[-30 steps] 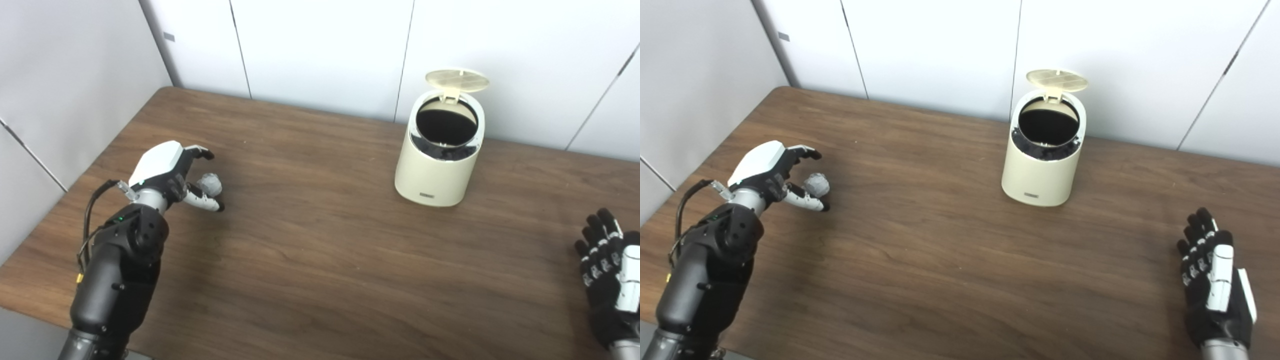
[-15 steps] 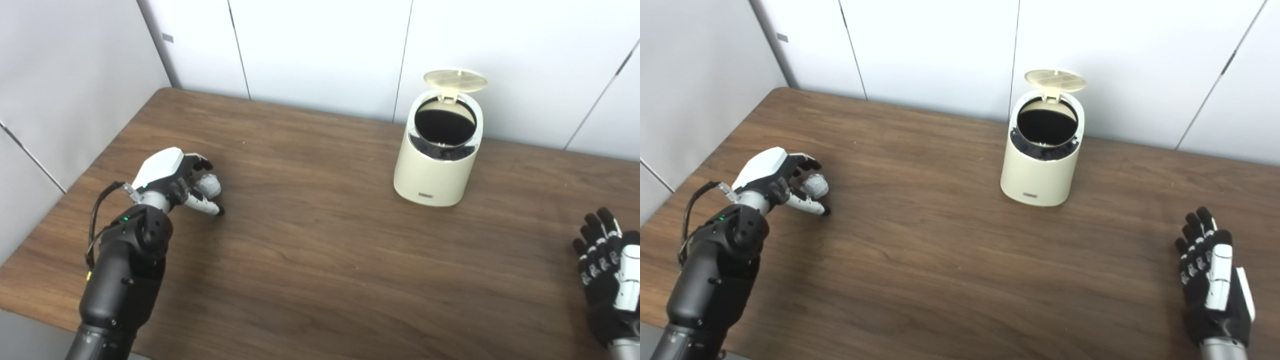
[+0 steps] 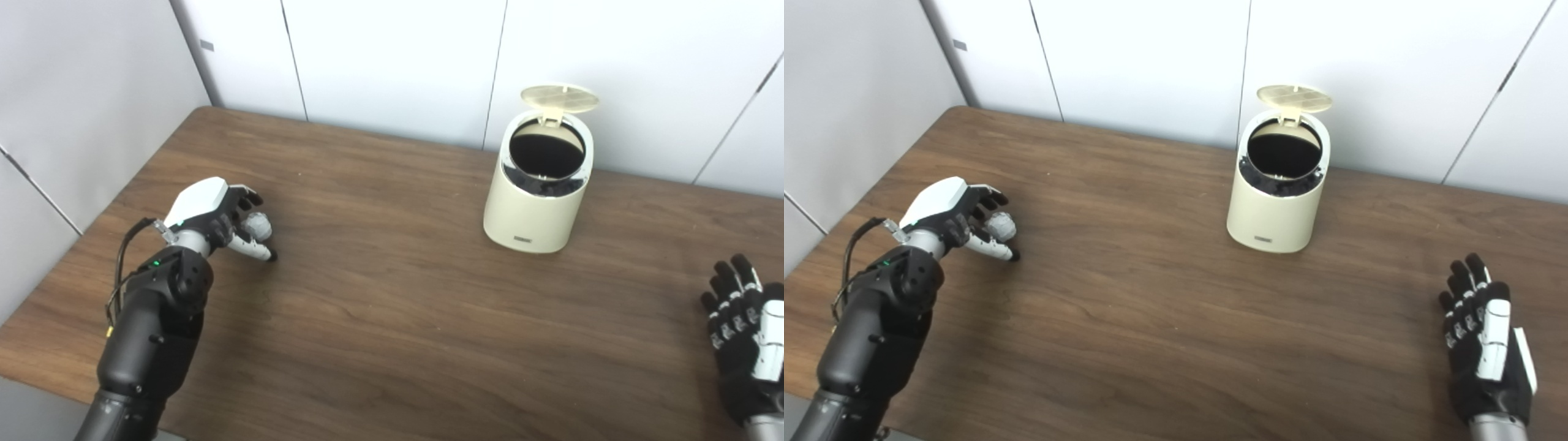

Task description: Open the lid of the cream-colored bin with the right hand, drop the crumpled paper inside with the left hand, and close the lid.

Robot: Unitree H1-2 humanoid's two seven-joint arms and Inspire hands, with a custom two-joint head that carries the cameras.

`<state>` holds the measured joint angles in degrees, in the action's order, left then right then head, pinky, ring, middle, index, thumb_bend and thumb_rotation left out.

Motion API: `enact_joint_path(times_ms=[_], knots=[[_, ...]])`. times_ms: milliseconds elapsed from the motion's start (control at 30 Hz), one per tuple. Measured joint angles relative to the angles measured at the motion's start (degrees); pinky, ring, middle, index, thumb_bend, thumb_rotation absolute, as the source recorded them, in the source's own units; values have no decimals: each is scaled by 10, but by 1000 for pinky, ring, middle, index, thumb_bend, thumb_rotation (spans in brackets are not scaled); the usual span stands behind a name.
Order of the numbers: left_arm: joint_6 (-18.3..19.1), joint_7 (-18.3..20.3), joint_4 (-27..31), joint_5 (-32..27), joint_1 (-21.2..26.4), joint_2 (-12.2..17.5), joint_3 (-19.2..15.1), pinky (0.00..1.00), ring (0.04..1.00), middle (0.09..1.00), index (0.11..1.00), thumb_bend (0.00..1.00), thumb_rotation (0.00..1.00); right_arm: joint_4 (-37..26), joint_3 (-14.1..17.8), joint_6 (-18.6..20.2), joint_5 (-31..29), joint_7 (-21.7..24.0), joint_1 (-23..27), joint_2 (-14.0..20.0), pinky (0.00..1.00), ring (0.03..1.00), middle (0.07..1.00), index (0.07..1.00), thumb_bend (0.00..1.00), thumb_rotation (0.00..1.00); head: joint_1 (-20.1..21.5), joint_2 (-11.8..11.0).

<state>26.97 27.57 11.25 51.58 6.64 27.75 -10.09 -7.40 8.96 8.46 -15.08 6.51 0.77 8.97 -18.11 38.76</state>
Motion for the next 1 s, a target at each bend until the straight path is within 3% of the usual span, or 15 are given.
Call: enact_joint_path(times_ms=[167, 233, 300, 367, 600, 1000], knots=[[0, 2, -1, -2, 4, 0, -4, 551, 643, 707, 693, 797, 7, 0, 0, 0, -1, 2, 0, 1, 1000, 1000, 983, 991, 379, 1000, 1, 3], [0, 2, -1, -3, 4, -1, -5, 501, 571, 629, 637, 755, 1, 0, 0, 0, -2, 2, 0, 1, 1000, 1000, 977, 981, 381, 1000, 1, 3], [0, 1, -1, -3, 4, -1, -4, 457, 476, 527, 543, 572, 0, 0, 0, 1, -3, 2, 0, 1, 1000, 1000, 977, 983, 391, 1000, 1, 4], [0, -3, -1, -3, 4, -1, 0, 440, 424, 505, 513, 516, 0, 0, 0, 1, -2, 2, 0, 1, 1000, 1000, 979, 985, 396, 1000, 1, 4], [0, -9, -16, -2, 9, 6, 15, 439, 457, 533, 457, 499, 0, 4, 0, -9, 4, 3, -1, 1, 1000, 1000, 980, 972, 392, 1000, 3, 6], [0, -10, -20, -2, 19, 7, 15, 427, 433, 526, 463, 500, 0, 10, 0, -21, 7, 5, -2, 3, 1000, 1000, 974, 968, 372, 1000, 4, 8]])
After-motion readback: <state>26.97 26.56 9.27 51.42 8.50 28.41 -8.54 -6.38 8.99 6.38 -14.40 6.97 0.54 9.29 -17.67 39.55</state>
